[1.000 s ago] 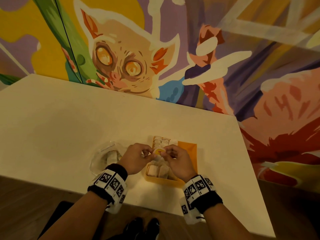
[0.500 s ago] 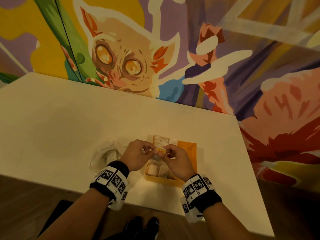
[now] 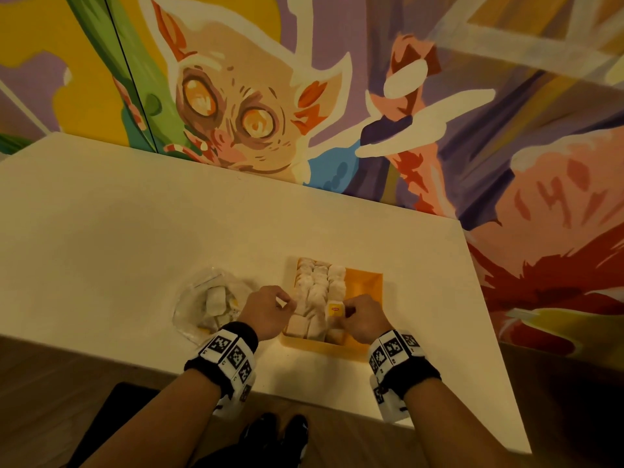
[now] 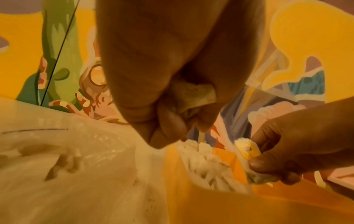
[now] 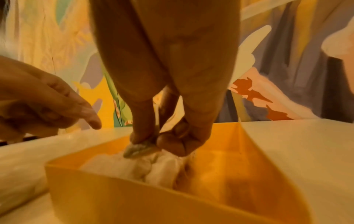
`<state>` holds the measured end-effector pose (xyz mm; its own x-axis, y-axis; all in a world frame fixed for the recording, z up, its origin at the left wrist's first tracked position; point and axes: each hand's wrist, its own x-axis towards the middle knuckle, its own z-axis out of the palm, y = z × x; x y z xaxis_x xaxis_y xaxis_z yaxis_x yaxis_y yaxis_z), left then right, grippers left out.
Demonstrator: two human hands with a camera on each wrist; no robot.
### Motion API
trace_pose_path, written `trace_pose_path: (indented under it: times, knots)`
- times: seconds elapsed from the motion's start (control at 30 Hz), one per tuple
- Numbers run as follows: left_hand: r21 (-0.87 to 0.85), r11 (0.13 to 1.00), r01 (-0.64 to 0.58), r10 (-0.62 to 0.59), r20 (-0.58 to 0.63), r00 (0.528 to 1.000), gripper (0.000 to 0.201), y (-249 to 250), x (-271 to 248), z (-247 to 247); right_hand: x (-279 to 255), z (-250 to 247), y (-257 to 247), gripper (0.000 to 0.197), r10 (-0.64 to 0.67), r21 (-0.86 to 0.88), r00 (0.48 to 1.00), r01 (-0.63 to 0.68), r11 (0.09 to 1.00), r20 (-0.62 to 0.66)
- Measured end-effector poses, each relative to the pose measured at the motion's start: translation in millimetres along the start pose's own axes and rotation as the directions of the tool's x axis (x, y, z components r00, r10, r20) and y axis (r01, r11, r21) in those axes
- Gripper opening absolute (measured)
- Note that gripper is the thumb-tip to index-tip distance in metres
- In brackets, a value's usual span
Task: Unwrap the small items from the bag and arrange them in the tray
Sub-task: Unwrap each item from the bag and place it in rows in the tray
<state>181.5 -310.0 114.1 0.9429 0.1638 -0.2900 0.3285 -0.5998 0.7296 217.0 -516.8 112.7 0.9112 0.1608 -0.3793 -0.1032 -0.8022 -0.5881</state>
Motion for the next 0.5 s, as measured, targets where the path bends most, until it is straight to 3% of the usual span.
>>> trace_pose_path:
  times: [0.1, 0.27, 0.33, 0.5]
  knots:
    - [0.126, 0.989, 0.072, -0.077, 0.037, 0.996, 0.034, -8.3, -0.2, 9.2, 5.2, 5.5, 8.3, 0.038, 0.13, -0.183, 0.99, -0.118, 0.976, 0.054]
    - [0.244, 0.963, 0.118, -0.143, 0.089, 0.986, 0.035, -10.1, -4.6, 20.2, 12.0, 21.0, 8.0, 0.024, 0.236, -0.342, 0.969, -0.196, 0.919, 0.078]
    - [0.226, 0.963, 0.147, -0.171, 0.09, 0.981, 0.033, -10.9, -5.2, 22.9, 14.1, 27.5, 7.4, 0.02, 0.239, -0.352, 0.969, -0.203, 0.914, 0.062]
    - [0.217, 0.96, 0.177, -0.202, 0.099, 0.974, 0.028, -16.4, -2.7, 29.4, 17.4, 37.5, 7.7, 0.031, 0.279, -0.295, 0.96, -0.27, 0.916, -0.011]
